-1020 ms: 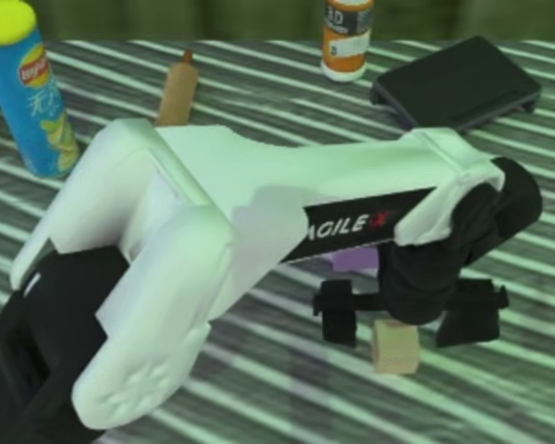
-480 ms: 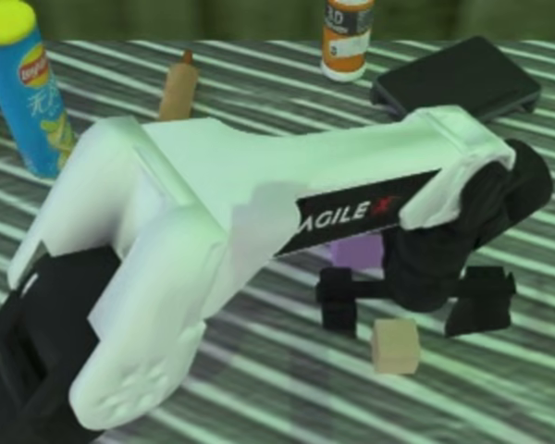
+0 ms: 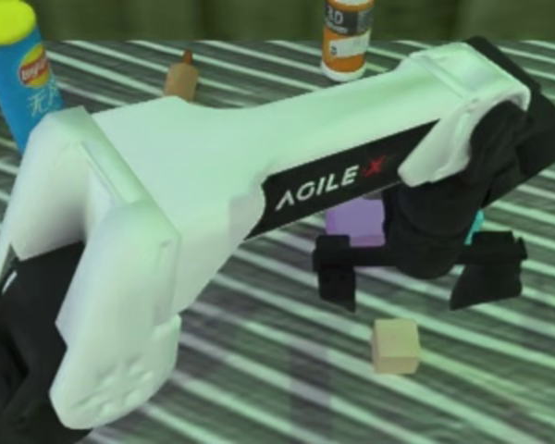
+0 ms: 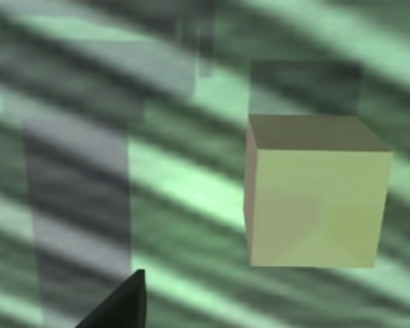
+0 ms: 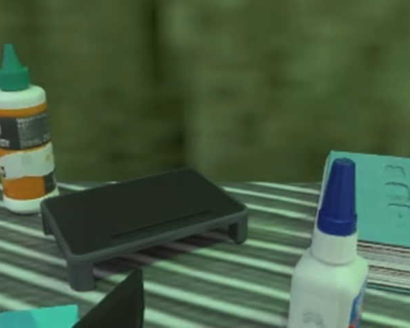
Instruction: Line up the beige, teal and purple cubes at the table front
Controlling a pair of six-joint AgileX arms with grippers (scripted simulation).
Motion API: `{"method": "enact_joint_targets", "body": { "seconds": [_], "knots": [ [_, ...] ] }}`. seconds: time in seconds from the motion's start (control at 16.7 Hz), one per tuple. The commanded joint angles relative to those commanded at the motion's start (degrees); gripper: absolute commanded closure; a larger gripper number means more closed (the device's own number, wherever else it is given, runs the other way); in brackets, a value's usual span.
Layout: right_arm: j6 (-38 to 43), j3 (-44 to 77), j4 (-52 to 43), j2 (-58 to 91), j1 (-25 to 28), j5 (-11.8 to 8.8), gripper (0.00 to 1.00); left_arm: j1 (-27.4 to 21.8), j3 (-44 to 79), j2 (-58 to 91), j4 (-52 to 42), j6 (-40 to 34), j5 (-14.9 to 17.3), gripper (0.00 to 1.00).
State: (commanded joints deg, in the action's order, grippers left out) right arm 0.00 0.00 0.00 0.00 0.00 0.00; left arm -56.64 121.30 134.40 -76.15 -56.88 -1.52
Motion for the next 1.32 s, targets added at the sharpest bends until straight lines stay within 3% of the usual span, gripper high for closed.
{"method": "enact_joint_targets", "body": {
  "seconds": [0.24, 0.48, 0.84, 1.32],
  "knots": [
    [0.2, 1.7, -1.2, 1.7, 0.4, -0.1, 0.00, 0.6, -1.8, -1.5, 1.2, 0.4, -0.1, 0.00],
    [1.1, 11.6, -7.8, 11.7, 2.2, -0.2, 0.00, 6.0, -11.7, -12.1, 7.4, 2.4, -0.5, 0.00],
    [3.1, 38.6, -25.0, 42.5, 6.5, 0.0, 0.00, 20.7, -40.1, -44.4, 24.0, 10.3, -0.7, 0.00],
    [6.2, 78.4, -52.0, 93.9, 13.0, 0.3, 0.00, 42.3, -87.4, -96.0, 51.0, 31.6, -0.1, 0.00]
  ]
}}
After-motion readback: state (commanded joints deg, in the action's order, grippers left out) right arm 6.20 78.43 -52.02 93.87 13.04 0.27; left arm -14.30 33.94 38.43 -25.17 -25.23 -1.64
